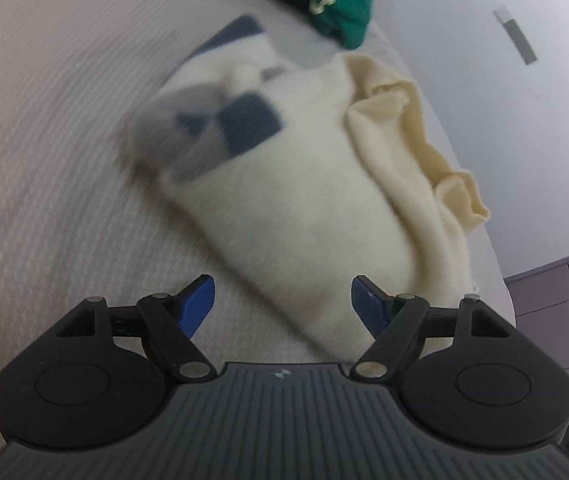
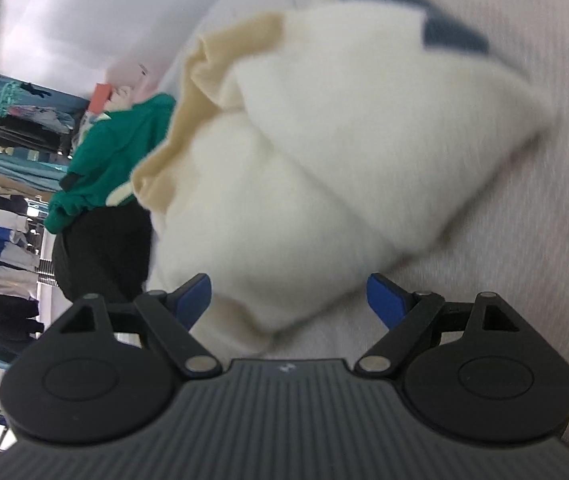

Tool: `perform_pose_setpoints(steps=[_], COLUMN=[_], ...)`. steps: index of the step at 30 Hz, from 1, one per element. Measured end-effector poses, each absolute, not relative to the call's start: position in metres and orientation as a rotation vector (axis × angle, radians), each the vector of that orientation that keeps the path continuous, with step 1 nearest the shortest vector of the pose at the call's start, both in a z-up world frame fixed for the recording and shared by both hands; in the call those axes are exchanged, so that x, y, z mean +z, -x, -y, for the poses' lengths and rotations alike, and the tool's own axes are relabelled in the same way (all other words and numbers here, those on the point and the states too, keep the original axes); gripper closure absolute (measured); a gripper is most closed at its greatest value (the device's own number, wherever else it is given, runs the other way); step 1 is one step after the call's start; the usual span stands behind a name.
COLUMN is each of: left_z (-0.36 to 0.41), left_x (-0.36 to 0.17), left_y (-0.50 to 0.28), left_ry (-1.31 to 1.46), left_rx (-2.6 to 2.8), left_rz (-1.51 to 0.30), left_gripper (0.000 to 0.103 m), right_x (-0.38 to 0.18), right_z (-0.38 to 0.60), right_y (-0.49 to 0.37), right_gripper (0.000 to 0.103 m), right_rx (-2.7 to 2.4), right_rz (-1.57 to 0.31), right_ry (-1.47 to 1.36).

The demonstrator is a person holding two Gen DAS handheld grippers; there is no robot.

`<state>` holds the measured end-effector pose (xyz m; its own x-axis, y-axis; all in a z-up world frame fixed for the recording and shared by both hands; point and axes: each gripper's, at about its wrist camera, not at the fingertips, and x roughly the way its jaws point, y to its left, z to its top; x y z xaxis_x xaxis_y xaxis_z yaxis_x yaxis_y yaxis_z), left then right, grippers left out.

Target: Fold large clothes

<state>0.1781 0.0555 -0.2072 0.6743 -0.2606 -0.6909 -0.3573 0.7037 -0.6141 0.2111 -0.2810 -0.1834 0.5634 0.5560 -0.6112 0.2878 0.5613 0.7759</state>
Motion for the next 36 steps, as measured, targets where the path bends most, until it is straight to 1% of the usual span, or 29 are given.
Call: perform_pose_setpoints(steps=[5,9,14,15,16,17,19,20,22,23,25,28,31,36], left_z=[-0.072,-0.085,-0.091,-0.091,-0.09,-0.089,-0.086,-0.085,-0.085,-0.085,-0.087,-0.087,-0.087,-0.085], left_x=[-0.227,-0.24,-0.249,-0.25,-0.248,-0.246,-0.24,-0.236,-0.232,-0.229,-0.225,-0.215,-0.201,-0.185], left_y=[-0.182,-0.187,-0.199,-0.201,-0.204,-0.206,-0.208,-0.208,-0.205,-0.204,-0.199,-0.193,-0.183,-0.169], left_ry=[0.945,1.076,1.135,1.133,1.122,1.103,1.052,1.031,1.005,1.0,0.995,0.973,0.917,0.872], left_rx=[0.077,0.044,0.011,0.01,0.009,0.008,0.014,0.018,0.018,0.018,0.013,0.008,0.01,0.014], left_rz=[-0.859,-0.818,-0.777,-0.771,-0.765,-0.759,-0.75,-0.744,-0.732,-0.726,-0.711,-0.682,-0.646,-0.602], left_gripper=[0.021,0.021,0.023,0.025,0.032,0.035,0.045,0.048,0.055,0.057,0.063,0.069,0.074,0.078], right_x=[-0.198,-0.204,-0.208,-0.208,-0.208,-0.206,-0.204,-0.202,-0.2,-0.199,-0.195,-0.188,-0.179,-0.163], right_z=[0.294,0.313,0.321,0.319,0.319,0.316,0.314,0.314,0.316,0.317,0.318,0.32,0.321,0.321], right_y=[-0.213,-0.215,-0.223,-0.225,-0.226,-0.227,-0.227,-0.226,-0.224,-0.222,-0.219,-0.214,-0.209,-0.2], right_gripper=[0.017,0.017,0.015,0.015,0.015,0.017,0.024,0.026,0.036,0.039,0.048,0.057,0.061,0.063], right_rx=[0.107,0.014,-0.021,-0.019,-0.018,-0.019,-0.02,-0.019,-0.018,-0.016,-0.008,0.018,0.048,0.098], right_rz=[-0.999,-0.934,-0.881,-0.876,-0.872,-0.867,-0.856,-0.85,-0.84,-0.835,-0.823,-0.795,-0.762,-0.737], right_ry=[-1.082,-1.163,-1.174,-1.168,-1.156,-1.14,-1.121,-1.12,-1.118,-1.115,-1.105,-1.1,-1.097,-1.076])
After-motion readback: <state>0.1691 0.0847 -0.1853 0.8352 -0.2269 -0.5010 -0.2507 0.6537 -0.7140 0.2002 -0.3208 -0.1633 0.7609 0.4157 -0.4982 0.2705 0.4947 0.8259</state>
